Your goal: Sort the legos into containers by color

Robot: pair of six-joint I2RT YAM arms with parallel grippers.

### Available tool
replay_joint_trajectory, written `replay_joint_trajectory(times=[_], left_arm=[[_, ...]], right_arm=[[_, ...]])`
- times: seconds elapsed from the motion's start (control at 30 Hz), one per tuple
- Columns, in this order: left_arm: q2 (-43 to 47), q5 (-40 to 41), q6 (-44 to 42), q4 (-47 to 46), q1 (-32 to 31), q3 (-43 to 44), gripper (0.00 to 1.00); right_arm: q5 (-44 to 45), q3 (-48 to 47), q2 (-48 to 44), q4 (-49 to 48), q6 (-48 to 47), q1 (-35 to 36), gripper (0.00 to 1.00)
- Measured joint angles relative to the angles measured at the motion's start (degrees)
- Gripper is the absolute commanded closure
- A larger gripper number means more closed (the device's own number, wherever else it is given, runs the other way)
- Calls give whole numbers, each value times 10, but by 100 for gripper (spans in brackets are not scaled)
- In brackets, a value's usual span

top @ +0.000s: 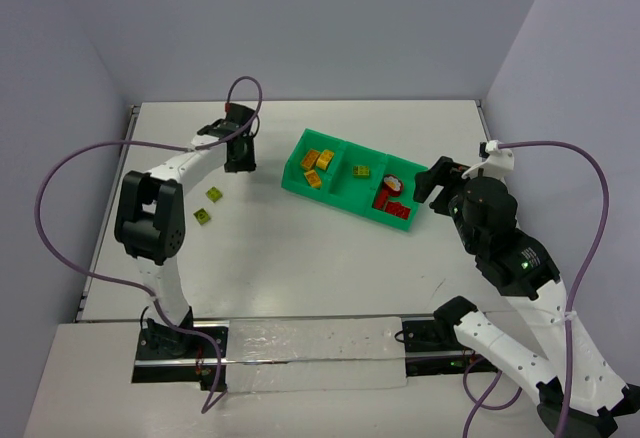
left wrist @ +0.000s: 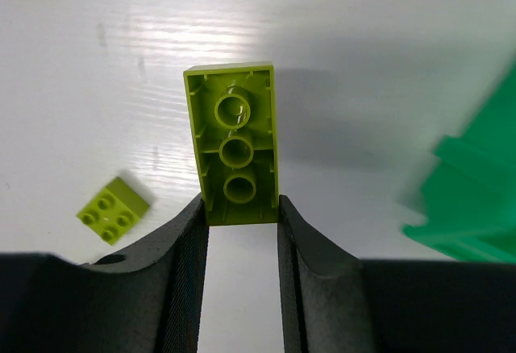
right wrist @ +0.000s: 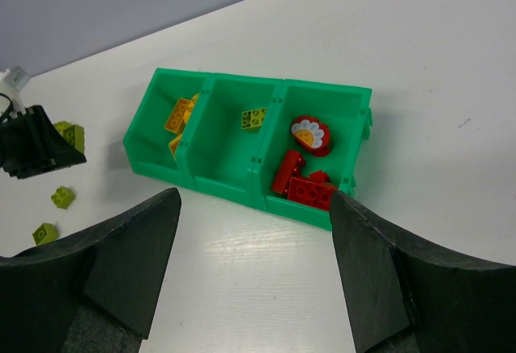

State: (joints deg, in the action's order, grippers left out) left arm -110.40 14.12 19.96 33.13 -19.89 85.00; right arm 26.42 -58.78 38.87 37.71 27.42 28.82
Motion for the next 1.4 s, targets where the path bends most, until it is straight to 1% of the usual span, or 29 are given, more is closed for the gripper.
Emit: replay_joint_trajectory(times=[0.13, 0.4, 0.53, 0.6, 0.63, 0.67, 0.7, 0.73, 0.8, 0.83, 0.87, 0.9, 0.93, 1.07, 1.23, 1.33, 1.4], left_arm=[[18, 0, 6, 16, -53, 48, 100], [21, -24, 24, 27, -191, 181, 100], [-30, -44, 34, 24, -233, 268, 99], [-60, -51, 37, 23, -244, 293, 98], [-75, -54, 39, 25, -249, 303, 96], [-92, -57, 41, 31, -252, 315, 92], [-110, -61, 44, 32, -255, 326, 84], [-126, -64, 46, 31, -256, 334, 73], [-153, -70, 50, 33, -258, 342, 43], [-165, -72, 52, 36, -258, 343, 30], [-173, -74, 54, 39, -258, 343, 15], [-178, -76, 57, 43, -258, 343, 6], [-181, -77, 59, 48, -258, 343, 3], [-178, -77, 62, 52, -258, 344, 2], [-154, -42, 62, 55, -257, 334, 9], [-93, -14, 64, 58, -246, 280, 10], [-37, -7, 68, 51, -222, 223, 10]], right_arm=[[-1, 0, 0, 0, 0, 0, 19], [-1, 0, -2, 0, 0, 0, 19], [1, 0, -3, 0, 0, 0, 19], [3, 0, -4, 1, 0, 0, 19], [4, 0, -5, 1, 0, 0, 19], [5, 0, -6, 1, 0, 0, 19], [7, 0, -8, 2, 0, 0, 19], [8, 0, -9, 4, 0, 0, 19], [11, 0, -11, 7, 0, 0, 18], [13, 0, -12, 8, 0, 0, 18], [14, 0, -12, 9, 0, 0, 18], [14, 0, -12, 10, 0, 0, 18], [15, 0, -12, 10, 0, 0, 18], [15, 0, -12, 9, 0, 0, 18], [14, 0, -11, 9, 0, 0, 18], [14, 0, -11, 9, 0, 0, 18], [14, 0, -11, 9, 0, 0, 18]])
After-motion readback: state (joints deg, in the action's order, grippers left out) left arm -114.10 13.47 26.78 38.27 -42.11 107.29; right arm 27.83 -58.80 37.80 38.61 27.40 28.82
